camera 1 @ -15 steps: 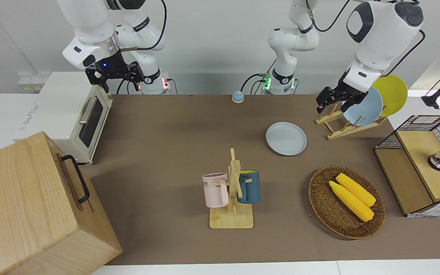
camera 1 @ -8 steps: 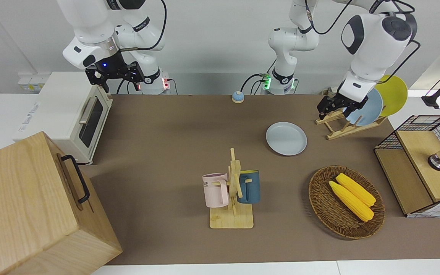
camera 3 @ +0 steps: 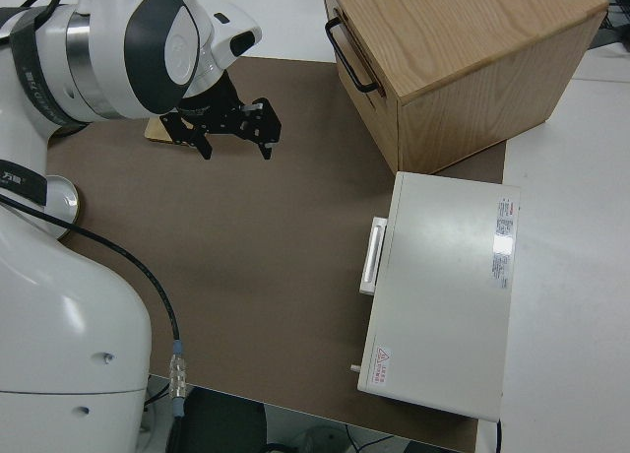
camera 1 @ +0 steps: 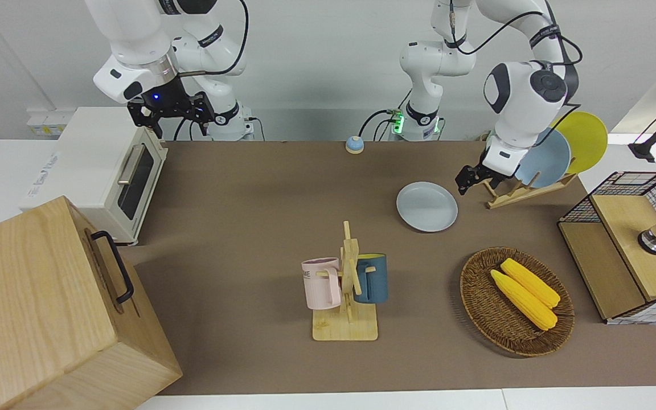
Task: Pick gray plate from table and place it on lower plate rack with left arm
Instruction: 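Grasp the gray plate's rim with the left gripper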
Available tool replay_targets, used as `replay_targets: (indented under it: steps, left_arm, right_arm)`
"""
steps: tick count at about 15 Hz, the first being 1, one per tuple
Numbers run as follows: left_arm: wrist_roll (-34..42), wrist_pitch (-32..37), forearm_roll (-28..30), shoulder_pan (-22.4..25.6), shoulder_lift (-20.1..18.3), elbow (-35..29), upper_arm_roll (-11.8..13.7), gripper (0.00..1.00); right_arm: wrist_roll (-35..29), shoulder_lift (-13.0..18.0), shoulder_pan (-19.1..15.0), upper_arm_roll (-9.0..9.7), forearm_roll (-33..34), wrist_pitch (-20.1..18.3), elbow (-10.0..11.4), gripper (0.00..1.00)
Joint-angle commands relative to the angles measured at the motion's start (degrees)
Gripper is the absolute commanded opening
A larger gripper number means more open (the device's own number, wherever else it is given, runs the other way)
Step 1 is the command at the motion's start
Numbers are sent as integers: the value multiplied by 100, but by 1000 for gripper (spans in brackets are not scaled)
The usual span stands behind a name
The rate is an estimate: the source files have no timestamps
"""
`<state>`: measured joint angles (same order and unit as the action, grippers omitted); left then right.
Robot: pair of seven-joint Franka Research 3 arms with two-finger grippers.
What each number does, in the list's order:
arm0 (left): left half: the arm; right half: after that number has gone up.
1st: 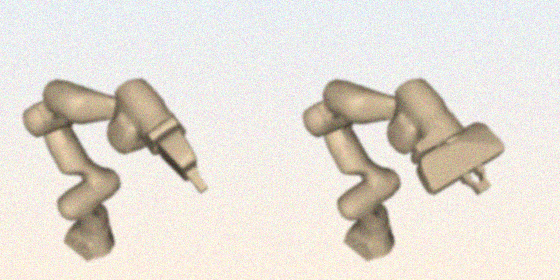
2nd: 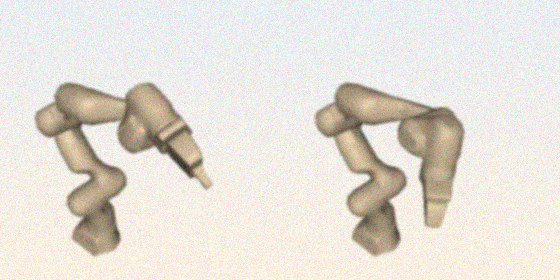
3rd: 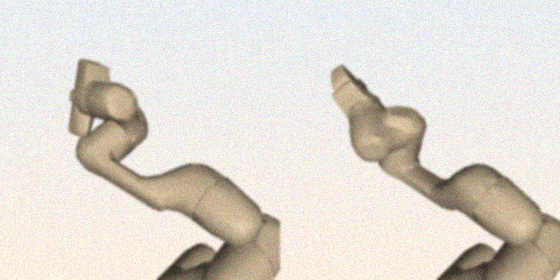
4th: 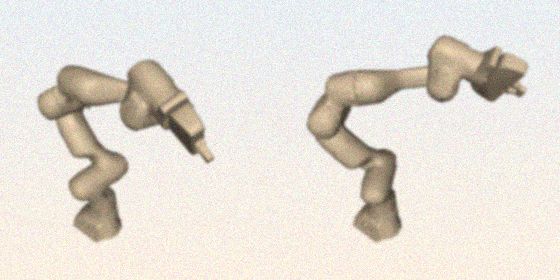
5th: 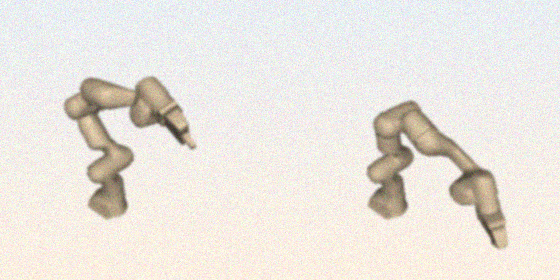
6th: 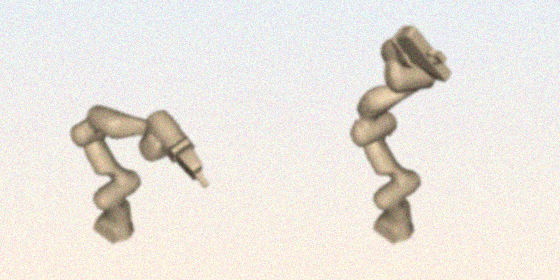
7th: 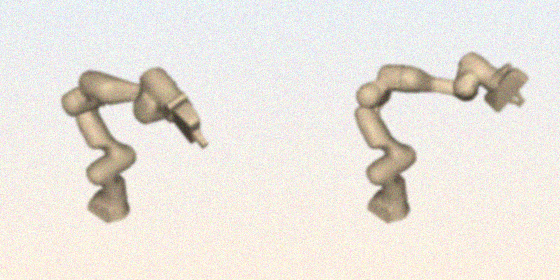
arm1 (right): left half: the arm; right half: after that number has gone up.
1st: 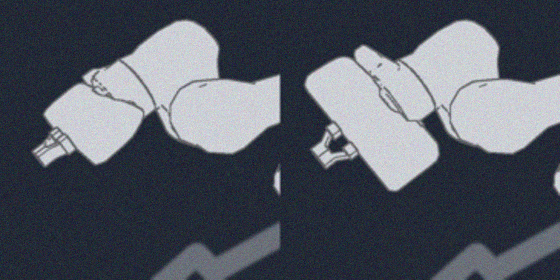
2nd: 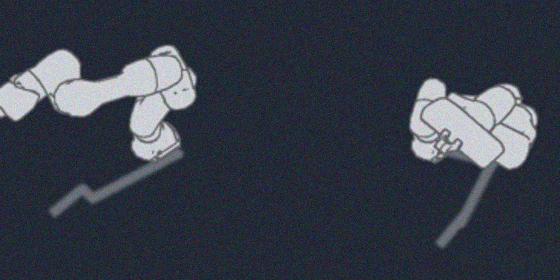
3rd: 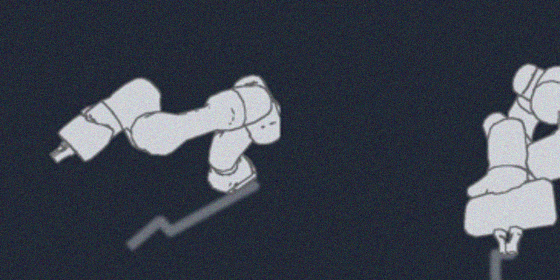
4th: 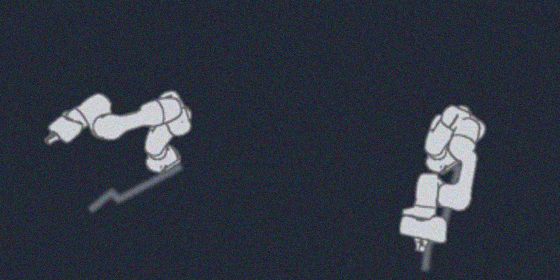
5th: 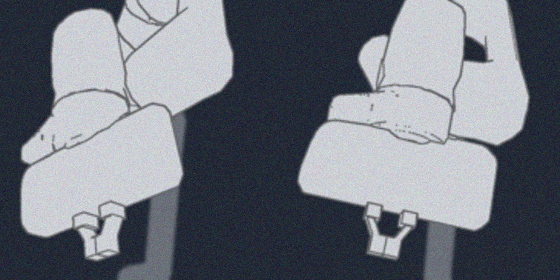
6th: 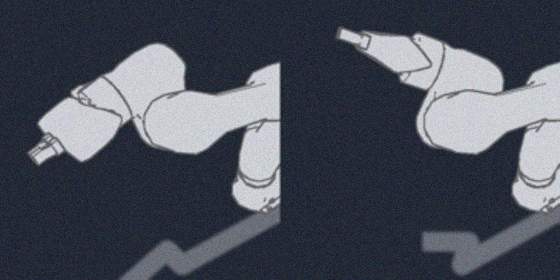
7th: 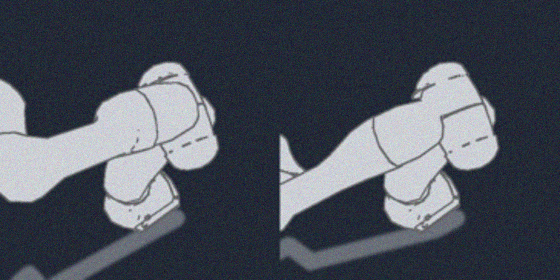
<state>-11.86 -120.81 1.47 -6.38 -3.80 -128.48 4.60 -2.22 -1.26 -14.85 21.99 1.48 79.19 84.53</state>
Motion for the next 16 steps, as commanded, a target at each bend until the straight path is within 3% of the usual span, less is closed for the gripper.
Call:
replay_targets:
  steps: [1, 9, 10, 12, 13, 16]
  left_arm:
    - [-71, -732, 204, 23, -209, -870, 5, 995]
    - [-27, -1199, 231, 32, 117, -1179, 5, 981]
    - [-27, -1243, 231, 32, 152, -1179, 5, 908]
    - [-27, -1313, 231, 23, 239, -1179, 5, 895]
    - [-53, -1418, 231, 14, 301, -1188, -3, 818]
    - [-79, -1437, 336, -3, 337, -1197, 5, 58]
  right_arm:
    - [-68, 12, -132, 121, 37, -62, -33, 983]
    - [-68, 12, -132, 113, 37, -62, -41, 983]
    - [-68, 12, -132, 121, 37, -62, -41, 983]
    - [-68, 12, -132, 121, 28, -62, -41, 983]
    - [-68, 12, -132, 121, 37, -62, -41, 983]
    - [-68, 12, -132, 121, 28, -62, -41, 983]
